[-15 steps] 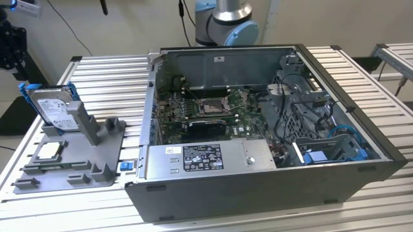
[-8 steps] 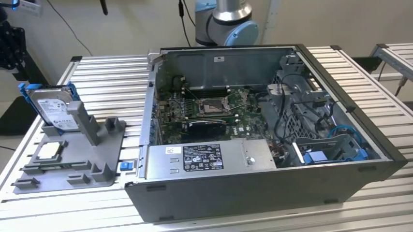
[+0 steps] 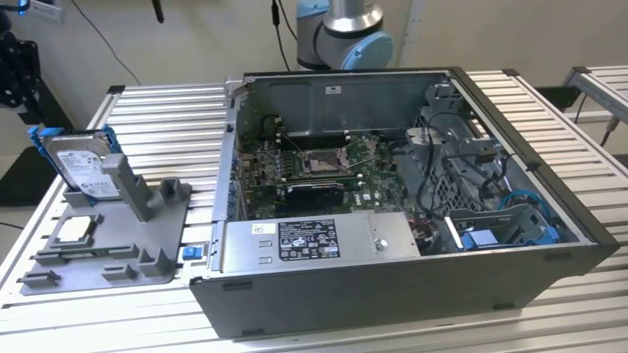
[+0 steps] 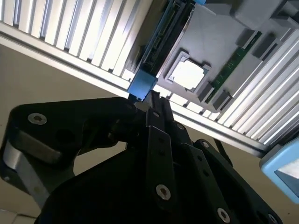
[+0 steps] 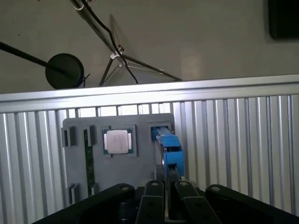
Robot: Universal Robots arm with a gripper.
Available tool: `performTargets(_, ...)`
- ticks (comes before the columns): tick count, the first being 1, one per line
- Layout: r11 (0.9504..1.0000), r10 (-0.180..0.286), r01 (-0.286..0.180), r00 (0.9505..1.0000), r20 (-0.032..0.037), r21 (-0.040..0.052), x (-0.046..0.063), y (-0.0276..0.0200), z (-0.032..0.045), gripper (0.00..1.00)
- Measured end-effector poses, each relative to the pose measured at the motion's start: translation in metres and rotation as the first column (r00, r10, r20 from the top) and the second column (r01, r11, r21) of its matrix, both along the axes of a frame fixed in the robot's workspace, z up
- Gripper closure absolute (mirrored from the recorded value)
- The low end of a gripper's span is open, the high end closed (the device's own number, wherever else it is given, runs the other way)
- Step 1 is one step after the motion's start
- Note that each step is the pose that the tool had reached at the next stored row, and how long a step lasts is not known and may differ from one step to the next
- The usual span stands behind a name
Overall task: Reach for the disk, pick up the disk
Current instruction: 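Pick up the disk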
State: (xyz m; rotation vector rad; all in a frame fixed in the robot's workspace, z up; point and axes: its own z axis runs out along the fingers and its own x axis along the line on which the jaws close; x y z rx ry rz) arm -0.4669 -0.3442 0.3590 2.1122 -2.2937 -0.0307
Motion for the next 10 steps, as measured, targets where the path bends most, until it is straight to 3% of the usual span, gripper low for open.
performTargets(5, 1.0000, 0.000, 0.000, 1.0000, -0.0001, -0.0004, 0.000, 0.0011, -0.0025, 0.00)
performTargets(10, 1.0000, 0.001, -0.001, 1.0000, 0.0000, -0.0004, 0.000, 0.0025, -0.0107, 0.00)
